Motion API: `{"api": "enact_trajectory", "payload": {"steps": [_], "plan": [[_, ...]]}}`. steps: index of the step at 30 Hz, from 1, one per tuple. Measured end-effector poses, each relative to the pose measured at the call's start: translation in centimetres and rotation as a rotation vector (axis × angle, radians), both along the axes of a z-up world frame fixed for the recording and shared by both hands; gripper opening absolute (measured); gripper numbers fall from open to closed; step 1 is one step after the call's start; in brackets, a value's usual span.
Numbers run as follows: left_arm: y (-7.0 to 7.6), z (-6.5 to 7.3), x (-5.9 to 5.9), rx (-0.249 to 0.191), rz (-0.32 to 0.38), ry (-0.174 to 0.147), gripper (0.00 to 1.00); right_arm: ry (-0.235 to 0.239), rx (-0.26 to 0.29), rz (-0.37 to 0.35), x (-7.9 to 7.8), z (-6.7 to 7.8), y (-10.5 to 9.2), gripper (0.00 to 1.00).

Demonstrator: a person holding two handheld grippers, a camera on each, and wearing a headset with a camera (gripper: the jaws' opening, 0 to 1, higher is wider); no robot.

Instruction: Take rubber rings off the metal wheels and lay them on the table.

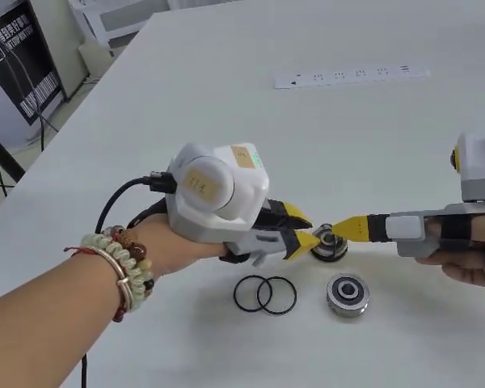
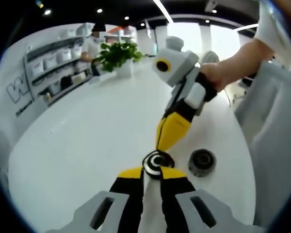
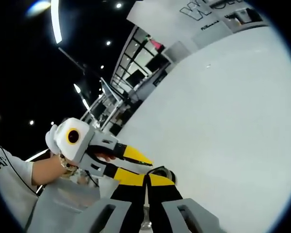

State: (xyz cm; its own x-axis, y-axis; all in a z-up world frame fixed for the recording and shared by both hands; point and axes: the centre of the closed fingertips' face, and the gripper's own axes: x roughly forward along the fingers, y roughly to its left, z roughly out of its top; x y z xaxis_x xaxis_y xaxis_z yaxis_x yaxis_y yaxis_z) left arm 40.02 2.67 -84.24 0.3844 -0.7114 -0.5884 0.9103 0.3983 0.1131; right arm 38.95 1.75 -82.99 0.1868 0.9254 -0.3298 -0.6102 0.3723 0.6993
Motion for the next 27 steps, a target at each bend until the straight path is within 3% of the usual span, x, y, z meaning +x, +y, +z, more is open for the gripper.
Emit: {"api": "enact_trajectory", "payload": {"steps": [5,9,10,11,13,15,27], "plan": [[0.4,0.9,0.3,-0.019,0.015,-0.005,0.16,-0.007,-0.006,0.003,0.0,0.2,0.0,0.00],[0.7,1.4,0.1,-0.042,0.016,0.006,0.25,-0.018,-0.015,0.010,-0.1,0.3,0.0,0.00],[0.8,1.6,0.1,-0.054,0.018,0.012,0.27,-0.022,-0.013,0.014,-0.2,0.4,0.1,0.00],[0.9,1.9,0.0,-0.060,0.020,0.012,0.30,-0.012,0.031,0.004,-0.1,1.2,0.2,0.00],[1.1,2.3,-0.2,-0.074,0.022,0.015,0.33,-0.022,0.026,-0.002,0.1,1.5,0.1,0.00],[1.2,2.8,-0.3,-0.082,0.022,0.009,0.37,-0.061,-0.012,0.001,0.4,1.4,-0.2,0.00],[3.0,6.2,-1.9,-0.097,0.021,-0.043,0.54,-0.085,-0.018,-0.003,0.2,2.4,-1.1,0.00]]}}
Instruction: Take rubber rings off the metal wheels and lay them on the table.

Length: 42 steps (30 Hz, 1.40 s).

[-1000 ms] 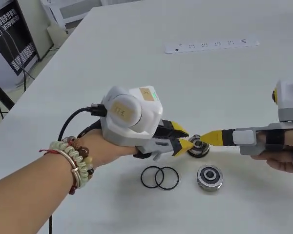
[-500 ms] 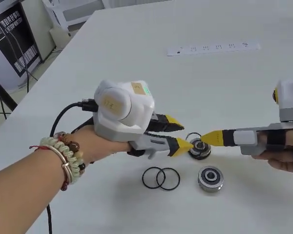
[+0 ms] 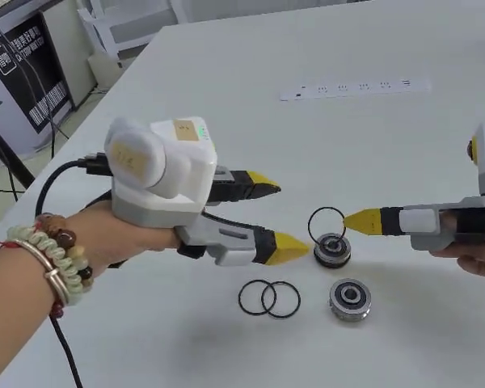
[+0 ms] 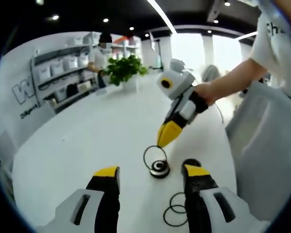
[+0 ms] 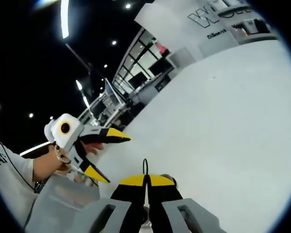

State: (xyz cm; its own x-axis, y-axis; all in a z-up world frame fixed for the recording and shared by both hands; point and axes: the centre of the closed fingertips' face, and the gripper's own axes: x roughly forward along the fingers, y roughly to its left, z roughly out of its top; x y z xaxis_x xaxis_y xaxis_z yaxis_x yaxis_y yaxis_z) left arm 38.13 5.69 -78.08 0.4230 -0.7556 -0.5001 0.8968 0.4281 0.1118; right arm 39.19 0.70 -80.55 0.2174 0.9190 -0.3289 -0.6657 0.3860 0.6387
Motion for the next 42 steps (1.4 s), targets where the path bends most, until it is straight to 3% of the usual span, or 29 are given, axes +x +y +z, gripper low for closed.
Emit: {"api": "enact_trajectory", "payload": {"steps": [8,19,27,34,41,42], "plan": [[2.1,2.4,-1.9,0.001,0.021,-0.056,0.58,-0.030,-0.008,-0.002,-0.2,1.2,-1.1,0.00],[6.1,3.3,-4.3,0.022,0.099,-0.068,0.65,-0.056,-0.018,-0.020,-0.5,2.2,-2.6,0.00],[9.3,3.1,-5.5,0.009,0.204,-0.042,0.70,-0.064,-0.011,-0.031,-0.9,3.2,-3.1,0.00],[10.6,3.0,-6.5,-0.005,0.251,-0.029,0.71,-0.086,-0.010,-0.027,-1.3,4.3,-3.4,0.00],[10.8,2.2,-7.9,-0.018,0.275,-0.009,0.71,-0.147,-0.096,0.029,-2.2,3.9,-3.7,0.00],[10.9,2.0,-8.1,-0.011,0.278,-0.007,0.71,-0.184,-0.129,0.039,-2.2,3.7,-3.8,0.00]]}}
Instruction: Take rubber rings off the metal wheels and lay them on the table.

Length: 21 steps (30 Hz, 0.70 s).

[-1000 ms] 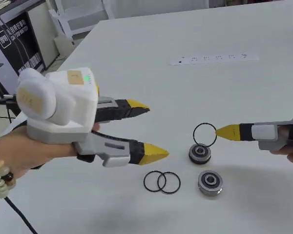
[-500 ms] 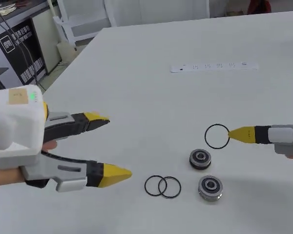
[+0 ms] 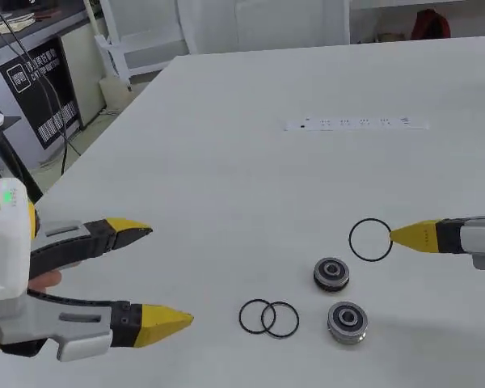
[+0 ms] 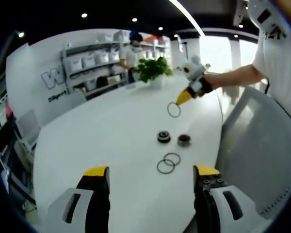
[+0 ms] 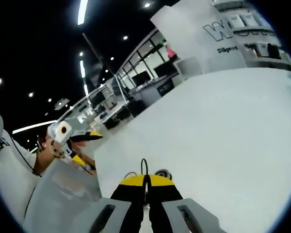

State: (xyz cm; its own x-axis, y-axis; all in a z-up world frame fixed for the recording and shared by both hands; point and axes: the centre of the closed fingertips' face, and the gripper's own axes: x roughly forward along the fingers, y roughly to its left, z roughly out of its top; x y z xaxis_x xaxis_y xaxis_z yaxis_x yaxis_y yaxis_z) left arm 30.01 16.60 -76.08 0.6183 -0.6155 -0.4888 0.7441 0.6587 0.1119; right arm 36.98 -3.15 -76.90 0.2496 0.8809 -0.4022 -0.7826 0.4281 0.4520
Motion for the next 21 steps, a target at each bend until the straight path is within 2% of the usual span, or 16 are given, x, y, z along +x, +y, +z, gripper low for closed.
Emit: {"api": "enact_trajectory", "payload": {"steps": [1,4,9,14,17,21], "plan": [[0.0,-0.1,-0.2,0.002,0.001,0.001,0.71,-0.021,-0.017,0.009,-0.1,-0.1,0.0,0.00],[0.0,-0.3,-0.8,0.002,0.003,0.008,0.71,-0.015,-0.017,0.037,-0.7,0.2,0.5,0.00],[0.6,-0.5,-1.3,0.004,0.029,0.011,0.71,-0.025,-0.040,0.062,-0.9,0.1,0.8,0.00],[0.9,-0.6,-1.6,0.001,0.052,0.005,0.71,-0.058,-0.072,0.111,-1.5,0.1,1.1,0.00],[1.0,-0.7,-1.8,-0.008,0.062,0.012,0.71,-0.087,-0.115,0.159,-2.1,-0.1,1.4,0.00],[1.0,-0.9,-2.0,-0.009,0.070,0.015,0.71,-0.138,-0.211,0.241,-3.0,-1.4,1.8,0.00]]}}
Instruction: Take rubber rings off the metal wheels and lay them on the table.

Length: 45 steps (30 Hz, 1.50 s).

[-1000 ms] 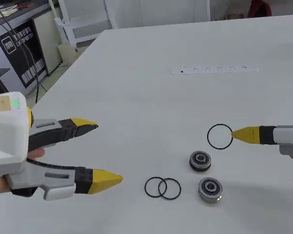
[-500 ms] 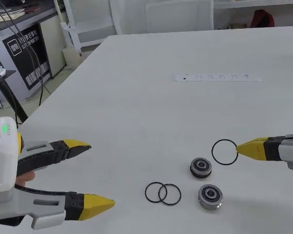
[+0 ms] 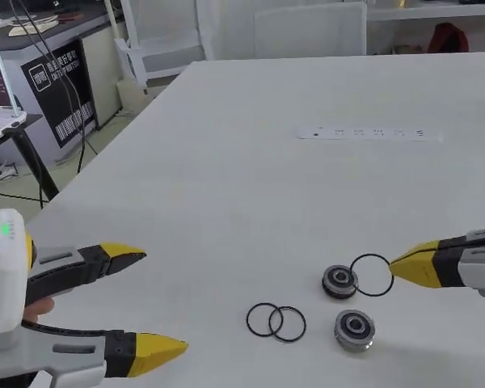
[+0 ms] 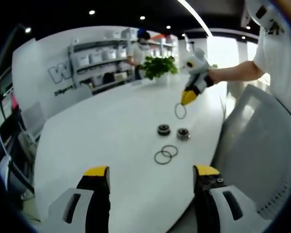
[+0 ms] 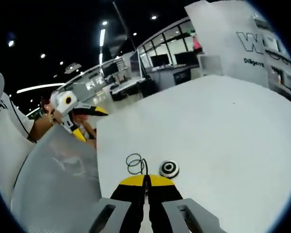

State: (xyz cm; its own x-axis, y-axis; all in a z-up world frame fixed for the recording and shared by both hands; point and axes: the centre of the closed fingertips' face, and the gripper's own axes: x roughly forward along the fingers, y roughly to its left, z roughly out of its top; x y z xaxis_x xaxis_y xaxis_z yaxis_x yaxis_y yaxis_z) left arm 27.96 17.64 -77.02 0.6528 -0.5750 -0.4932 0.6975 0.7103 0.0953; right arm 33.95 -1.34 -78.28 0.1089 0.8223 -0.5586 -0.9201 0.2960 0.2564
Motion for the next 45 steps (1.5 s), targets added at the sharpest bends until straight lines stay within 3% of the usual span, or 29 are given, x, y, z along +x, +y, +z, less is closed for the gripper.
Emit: {"api": "enact_trajectory", "payload": {"steps": [16,22,32,45], "plan": [[0.5,-0.4,-0.6,-0.008,0.036,0.002,0.69,-0.077,-0.115,0.192,-1.9,-2.3,3.3,0.00],[0.6,-0.4,-0.6,-0.012,0.050,0.001,0.69,-0.079,-0.130,0.235,-2.2,-2.9,4.3,0.00],[0.4,-0.7,-0.7,-0.008,0.052,0.006,0.68,-0.068,-0.156,0.273,-2.2,-4.5,5.4,0.00],[0.7,-0.9,-0.9,-0.003,0.059,0.016,0.68,-0.039,-0.193,0.260,-1.1,-6.4,5.6,0.00]]}}
